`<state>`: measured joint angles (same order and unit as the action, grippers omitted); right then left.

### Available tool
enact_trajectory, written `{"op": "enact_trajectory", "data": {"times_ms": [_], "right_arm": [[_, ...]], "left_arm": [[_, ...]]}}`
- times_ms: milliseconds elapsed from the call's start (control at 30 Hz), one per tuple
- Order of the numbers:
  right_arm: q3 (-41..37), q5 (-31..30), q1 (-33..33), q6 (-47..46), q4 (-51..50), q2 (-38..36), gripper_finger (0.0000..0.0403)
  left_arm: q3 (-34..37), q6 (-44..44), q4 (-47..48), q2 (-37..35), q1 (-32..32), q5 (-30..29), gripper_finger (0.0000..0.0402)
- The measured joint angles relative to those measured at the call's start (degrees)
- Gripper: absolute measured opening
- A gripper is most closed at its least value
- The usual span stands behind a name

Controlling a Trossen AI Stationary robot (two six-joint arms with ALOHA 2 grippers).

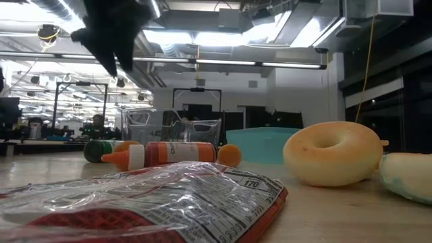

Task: Pick & Place Food Item
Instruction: Put the left green food coloring bottle into the transparent bin

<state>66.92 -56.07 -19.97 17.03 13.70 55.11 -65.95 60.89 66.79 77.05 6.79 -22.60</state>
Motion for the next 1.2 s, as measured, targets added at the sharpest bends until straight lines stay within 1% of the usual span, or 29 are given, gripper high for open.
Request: {"op": "enact_trajectory", "data": {"times_ms": [100, 167, 267, 367, 467, 667, 833, 1000, 1200], "right_arm": [[0.0, 0.0, 0.15, 0.09, -0.08, 0.0, 0.0168], [0.0, 0.0, 0.15, 0.09, -0.08, 0.0, 0.0168], [0.0, 0.02, 0.13, 0.09, -0.08, 0.0, 0.0168], [0.0, 0.14, 0.15, 0.09, -0.08, 0.0, 0.0168], [0.0, 0.67, 0.13, 0.36, -0.05, 0.0, 0.0168], [0.02, 1.68, 0.11, 0.94, -0.04, -0.15, 0.0168], [0.02, 1.68, 0.11, 0.31, -0.01, -0.15, 0.0168], [0.02, 1.68, 0.11, 0.27, -0.03, -0.15, 0.0168], [0.02, 1.64, 0.11, -0.04, -0.01, -0.15, 0.0168]], "left_arm": [[1.45, 0.93, -5.44, 2.57, -2.36, 6.46, 0.0231], [2.21, 1.46, -8.42, 3.93, -3.39, 8.99, 0.0231], [2.37, 1.86, -11.15, 5.82, -4.14, 9.33, 0.0231], [2.45, 1.96, -11.37, 8.08, -5.86, 11.77, 0.0233], [2.47, 1.98, -11.09, 10.69, -6.98, 12.59, 0.0238], [2.49, 3.7, -11.03, 14.97, -6.74, 15.37, 0.025], [2.49, 5.27, -9.67, 18.46, -5.69, 15.38, 0.0251], [2.49, 5.03, -9.63, 20.97, -5.29, 14.41, 0.0251], [2.49, 4.45, -9.33, 21.63, -6.02, 9.2, 0.0251]]}}
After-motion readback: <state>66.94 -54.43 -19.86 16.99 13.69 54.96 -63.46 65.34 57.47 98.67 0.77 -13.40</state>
